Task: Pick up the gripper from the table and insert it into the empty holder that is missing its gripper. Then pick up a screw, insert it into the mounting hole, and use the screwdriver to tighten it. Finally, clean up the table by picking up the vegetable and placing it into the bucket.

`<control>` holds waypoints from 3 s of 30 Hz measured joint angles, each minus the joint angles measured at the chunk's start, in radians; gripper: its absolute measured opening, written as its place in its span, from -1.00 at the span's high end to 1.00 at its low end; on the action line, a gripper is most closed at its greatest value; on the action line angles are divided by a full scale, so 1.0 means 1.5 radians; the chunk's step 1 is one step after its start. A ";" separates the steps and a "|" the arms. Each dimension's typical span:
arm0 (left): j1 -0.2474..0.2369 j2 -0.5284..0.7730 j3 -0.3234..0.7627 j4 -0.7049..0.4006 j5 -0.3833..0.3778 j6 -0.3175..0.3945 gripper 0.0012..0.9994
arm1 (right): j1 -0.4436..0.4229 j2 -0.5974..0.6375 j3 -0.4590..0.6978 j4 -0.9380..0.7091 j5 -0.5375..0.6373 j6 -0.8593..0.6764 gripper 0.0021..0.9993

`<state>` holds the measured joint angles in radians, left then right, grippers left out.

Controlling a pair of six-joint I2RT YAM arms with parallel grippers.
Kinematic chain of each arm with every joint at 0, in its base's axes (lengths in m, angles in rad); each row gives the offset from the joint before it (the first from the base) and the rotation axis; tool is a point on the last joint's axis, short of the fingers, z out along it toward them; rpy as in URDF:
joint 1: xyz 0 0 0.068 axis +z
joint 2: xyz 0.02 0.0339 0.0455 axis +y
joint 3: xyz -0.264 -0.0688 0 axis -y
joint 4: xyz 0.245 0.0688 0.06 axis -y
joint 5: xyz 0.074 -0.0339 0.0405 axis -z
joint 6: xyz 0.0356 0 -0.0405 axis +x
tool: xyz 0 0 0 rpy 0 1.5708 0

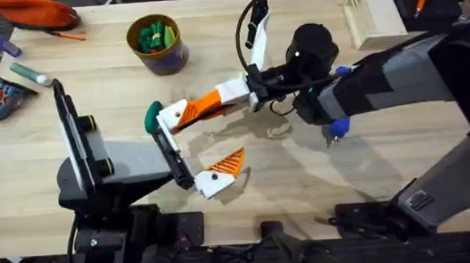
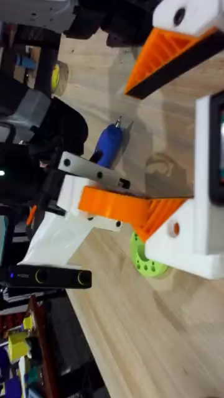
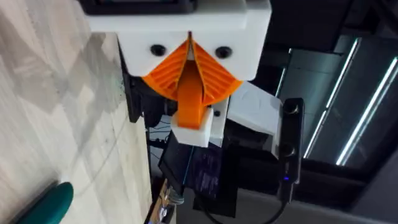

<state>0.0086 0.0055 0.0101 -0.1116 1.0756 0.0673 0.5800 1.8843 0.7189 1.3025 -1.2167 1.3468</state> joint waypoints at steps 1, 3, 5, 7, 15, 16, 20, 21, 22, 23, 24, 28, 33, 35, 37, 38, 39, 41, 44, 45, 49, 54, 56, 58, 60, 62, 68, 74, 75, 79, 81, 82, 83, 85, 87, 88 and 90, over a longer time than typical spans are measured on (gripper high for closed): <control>0.000 0.000 0.000 0.000 0.000 0.000 -0.97 | 0.000 0.000 0.000 0.000 0.000 0.001 0.99; 0.000 0.000 0.000 0.000 0.000 0.000 -0.97 | 0.000 0.000 0.000 0.000 0.000 0.003 0.99; 0.000 0.000 0.000 0.000 0.000 0.000 -0.97 | 0.000 0.000 0.000 -0.001 0.001 0.005 0.99; 0.000 0.000 0.000 0.000 0.000 0.000 -0.97 | 0.000 0.000 0.000 -0.001 0.001 0.005 0.99; 0.000 0.000 0.000 0.000 0.000 0.000 -0.97 | 0.001 0.000 0.000 -0.001 0.003 0.006 0.99; 0.000 0.000 0.000 0.000 0.000 0.000 -0.97 | 0.002 0.000 0.000 -0.001 0.005 0.006 0.99; 0.001 0.000 0.000 0.000 -0.003 -0.001 -0.97 | 0.004 0.000 0.000 -0.001 0.016 0.006 0.99; 0.001 0.000 0.000 0.000 -0.004 -0.001 -0.97 | 0.004 0.000 0.000 -0.001 0.018 0.006 0.99; 0.001 0.000 0.000 0.001 -0.005 -0.001 -0.97 | 0.004 0.000 0.000 -0.001 0.019 0.007 0.99; 0.001 0.000 0.000 0.001 -0.005 -0.001 -0.97 | 0.004 0.000 0.000 -0.001 0.021 0.007 0.99; 0.002 0.000 0.000 0.001 -0.005 -0.001 -0.97 | 0.005 0.000 0.000 -0.001 0.022 0.007 0.99; 0.002 0.000 0.000 0.001 -0.005 -0.001 -0.98 | 0.005 0.000 -0.001 0.000 0.025 0.007 0.99; 0.002 0.000 0.000 0.000 -0.005 -0.008 -0.97 | 0.006 0.000 -0.006 0.001 0.030 0.008 0.99; 0.002 0.000 0.000 0.000 -0.005 -0.009 -0.97 | 0.006 0.000 -0.006 0.001 0.031 0.008 0.99; 0.002 0.000 0.000 0.000 -0.005 -0.010 -0.97 | 0.006 0.000 -0.006 0.001 0.031 0.008 0.99; 0.002 0.000 0.000 0.000 -0.005 -0.010 -0.97 | 0.006 0.000 -0.006 0.001 0.031 0.008 0.99; 0.002 0.000 0.000 0.000 -0.005 -0.010 -0.97 | 0.006 0.000 -0.006 0.001 0.031 0.008 0.99; 0.002 0.000 0.000 0.000 -0.005 -0.010 -0.97 | 0.006 0.000 -0.006 0.001 0.031 0.008 0.99; 0.002 0.000 0.000 0.000 -0.005 -0.010 -0.97 | 0.006 0.000 -0.006 0.001 0.031 0.008 0.99; 0.002 0.000 0.000 0.000 -0.005 -0.010 -0.97 | 0.006 0.000 -0.006 0.001 0.031 0.008 0.99; 0.002 0.000 0.000 0.000 -0.005 -0.010 -0.97 | 0.006 0.000 -0.006 0.001 0.031 0.008 0.99; 0.002 0.000 0.000 0.000 -0.005 -0.010 -0.97 | 0.006 0.000 -0.006 0.001 0.032 0.008 0.99; 0.002 0.000 0.000 0.000 -0.005 -0.010 -0.97 | 0.006 0.000 -0.006 0.001 0.033 0.008 0.99; 0.002 0.000 0.000 0.000 -0.005 -0.010 -0.97 | 0.006 0.000 -0.006 0.001 0.033 0.008 0.99; 0.002 0.000 0.000 0.000 -0.005 -0.010 -0.98 | 0.006 0.000 -0.006 0.001 0.033 0.008 0.99; 0.002 0.000 0.000 0.000 -0.004 -0.010 -0.97 | 0.006 0.000 -0.007 -0.001 0.035 0.010 0.72; -0.007 0.000 0.000 -0.003 0.024 -0.010 -0.97 | 0.020 0.000 -0.007 -0.004 0.071 0.008 -0.92; -0.007 0.000 0.000 -0.003 0.029 -0.010 -0.97 | 0.021 0.000 -0.007 -0.005 0.081 0.008 -0.98; -0.007 0.000 0.000 -0.004 0.029 -0.010 -0.97 | 0.021 0.000 -0.007 -0.005 0.081 0.008 -0.98; -0.007 0.000 0.000 -0.004 0.034 -0.010 -0.97 | 0.021 0.000 -0.007 -0.005 0.083 0.007 -0.98; -0.007 0.000 0.000 -0.004 0.034 -0.010 -0.97 | 0.021 0.000 -0.007 -0.007 0.083 0.006 -0.98; -0.007 0.000 0.000 -0.004 0.034 -0.010 -0.97 | 0.020 0.000 -0.007 -0.015 0.083 0.004 -0.98; -0.007 0.000 0.000 -0.004 0.034 -0.010 -0.97 | 0.019 -0.002 -0.007 -0.037 0.085 -0.005 -0.98; -0.007 0.000 0.000 -0.005 0.034 -0.010 -0.97 | 0.016 -0.013 -0.007 -0.112 0.089 -0.028 -0.98; -0.007 0.000 0.000 -0.005 0.034 -0.010 -0.97 | 0.008 -0.037 -0.008 -0.191 0.093 -0.063 -0.98; -0.007 0.000 0.000 -0.005 0.034 -0.010 -0.97 | 0.001 -0.053 -0.008 -0.228 0.094 -0.083 -0.98; -0.007 0.000 0.000 -0.005 0.034 -0.010 -0.97 | -0.017 -0.084 -0.009 -0.279 0.094 -0.118 -0.98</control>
<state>-0.0013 0.0053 0.0105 -0.1184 1.1263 0.0528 0.5539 1.7582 0.7059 0.8845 -1.0763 1.1692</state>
